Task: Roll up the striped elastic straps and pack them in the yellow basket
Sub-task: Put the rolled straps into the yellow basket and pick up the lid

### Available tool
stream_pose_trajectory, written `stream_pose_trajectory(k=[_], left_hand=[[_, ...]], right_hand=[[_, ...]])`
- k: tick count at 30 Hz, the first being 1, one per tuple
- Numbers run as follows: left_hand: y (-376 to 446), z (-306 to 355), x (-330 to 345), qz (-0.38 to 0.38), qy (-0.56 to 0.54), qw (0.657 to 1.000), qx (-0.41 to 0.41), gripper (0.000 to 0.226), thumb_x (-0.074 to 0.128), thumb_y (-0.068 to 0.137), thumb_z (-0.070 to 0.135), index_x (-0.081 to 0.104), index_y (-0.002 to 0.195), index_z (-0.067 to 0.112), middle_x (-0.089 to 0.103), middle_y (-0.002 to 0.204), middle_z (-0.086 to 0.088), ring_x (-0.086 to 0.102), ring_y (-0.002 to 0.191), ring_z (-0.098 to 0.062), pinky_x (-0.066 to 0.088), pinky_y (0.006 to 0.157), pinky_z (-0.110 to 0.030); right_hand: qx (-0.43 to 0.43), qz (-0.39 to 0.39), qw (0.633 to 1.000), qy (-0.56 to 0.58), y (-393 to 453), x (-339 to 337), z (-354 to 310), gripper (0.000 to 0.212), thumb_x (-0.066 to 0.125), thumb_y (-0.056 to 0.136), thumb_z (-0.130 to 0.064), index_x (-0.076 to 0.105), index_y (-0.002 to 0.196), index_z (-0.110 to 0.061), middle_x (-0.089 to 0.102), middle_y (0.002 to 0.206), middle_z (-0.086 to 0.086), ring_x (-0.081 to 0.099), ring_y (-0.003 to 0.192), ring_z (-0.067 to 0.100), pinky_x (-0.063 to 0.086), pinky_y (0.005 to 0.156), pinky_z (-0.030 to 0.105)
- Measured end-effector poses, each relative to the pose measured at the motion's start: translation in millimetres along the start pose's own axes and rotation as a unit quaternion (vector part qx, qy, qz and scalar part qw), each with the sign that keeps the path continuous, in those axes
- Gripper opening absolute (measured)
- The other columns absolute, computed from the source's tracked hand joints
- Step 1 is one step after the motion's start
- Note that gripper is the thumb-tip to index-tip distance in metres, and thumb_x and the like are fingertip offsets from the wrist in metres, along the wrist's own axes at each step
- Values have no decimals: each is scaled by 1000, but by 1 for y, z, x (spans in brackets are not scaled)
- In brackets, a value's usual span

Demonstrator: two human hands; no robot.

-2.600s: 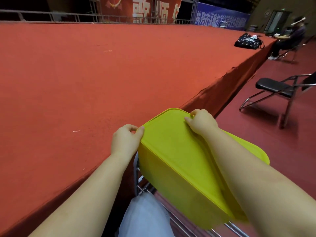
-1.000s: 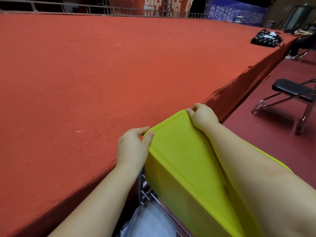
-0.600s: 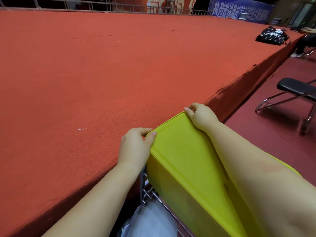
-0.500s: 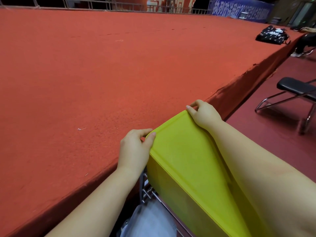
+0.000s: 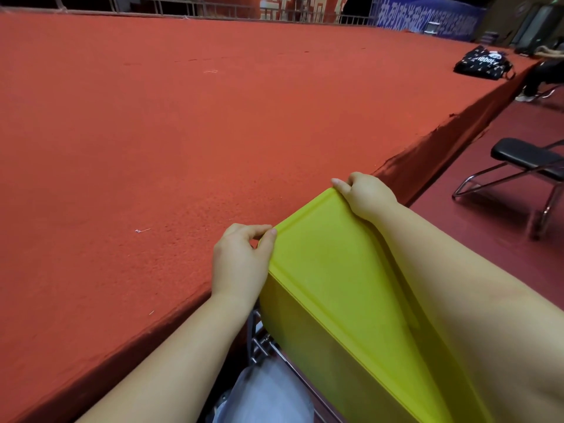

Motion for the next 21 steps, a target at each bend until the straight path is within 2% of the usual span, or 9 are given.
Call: stream_pose_trajectory(k=[2, 6, 9, 11, 13, 15, 17, 18, 21], left_hand=[[2, 0, 1, -3, 4, 1000, -5, 13, 63, 88, 25, 74, 93, 21, 59, 89, 10, 50, 81, -3, 32, 69, -13], [5, -6, 0, 0, -11, 1000, -24, 11, 63, 87, 26, 73, 90, 23, 58, 87, 11, 50, 82, -5, 28, 69, -13], [6, -14, 2, -15, -15, 998, -53, 11, 62, 87, 33, 71, 85, 27, 63, 88, 11, 53, 85, -7, 31, 71, -19], [4, -16, 1, -20, -26, 997, -68, 14, 61, 88, 35, 70, 81, 25, 64, 83, 13, 55, 81, -6, 33, 67, -20], [1, -14, 1, -25, -24, 997, -66, 17, 60, 88, 35, 70, 83, 23, 62, 79, 16, 53, 76, -2, 32, 62, -20], [1, -10, 2, -39, -8, 998, -58, 19, 58, 90, 36, 71, 87, 22, 62, 80, 14, 53, 76, -3, 33, 64, -22], [3, -7, 3, -61, 21, 997, -50, 23, 55, 92, 37, 71, 92, 20, 65, 83, 9, 53, 75, -6, 41, 66, -27], [4, -5, 5, -76, 50, 995, -44, 26, 54, 92, 38, 70, 95, 19, 66, 87, 5, 54, 78, -9, 44, 71, -27], [7, -4, 11, -127, 140, 981, -35, 35, 52, 91, 46, 66, 108, 19, 63, 107, -4, 55, 101, -22, 41, 83, -31]], right_hand=[[4, -11, 1000, -4, 3, 6, 1, 48, 32, 97, -54, 49, 99, -9, 59, 107, 14, 53, 97, 31, 35, 70, 34], [3, -23, 1000, 5, 9, 15, -2, 54, 30, 98, -53, 52, 112, -4, 59, 111, 15, 53, 103, 32, 36, 72, 34], [5, -32, 999, 13, 12, 17, -3, 53, 29, 99, -51, 52, 115, -6, 58, 116, 15, 52, 109, 33, 37, 77, 35], [4, -36, 999, 16, 11, 19, -4, 53, 28, 99, -51, 52, 117, -8, 58, 119, 14, 52, 111, 32, 38, 79, 36], [-4, -39, 999, 11, 10, 22, -6, 52, 27, 98, -54, 52, 111, -11, 59, 112, 11, 52, 109, 31, 37, 76, 35], [-15, -40, 999, 3, 8, 23, -10, 49, 27, 97, -56, 50, 103, -14, 56, 100, 7, 53, 104, 30, 35, 73, 34], [-21, -29, 999, -2, 7, 23, -12, 48, 28, 97, -57, 49, 95, -14, 53, 92, 4, 54, 101, 30, 35, 70, 33], [-22, -19, 1000, -5, 6, 21, -13, 48, 29, 97, -57, 49, 92, -14, 53, 90, 4, 54, 99, 30, 34, 68, 33], [-16, 26, 999, -22, 2, 13, -15, 48, 32, 96, -57, 51, 90, -13, 54, 89, 5, 54, 97, 30, 35, 67, 32]])
Point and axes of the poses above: each hand's wrist, its own y-axis towards the middle knuckle, its own x-axis out of the palm, z = x × y, the point moved 8 cm from there along y, towards the middle knuckle
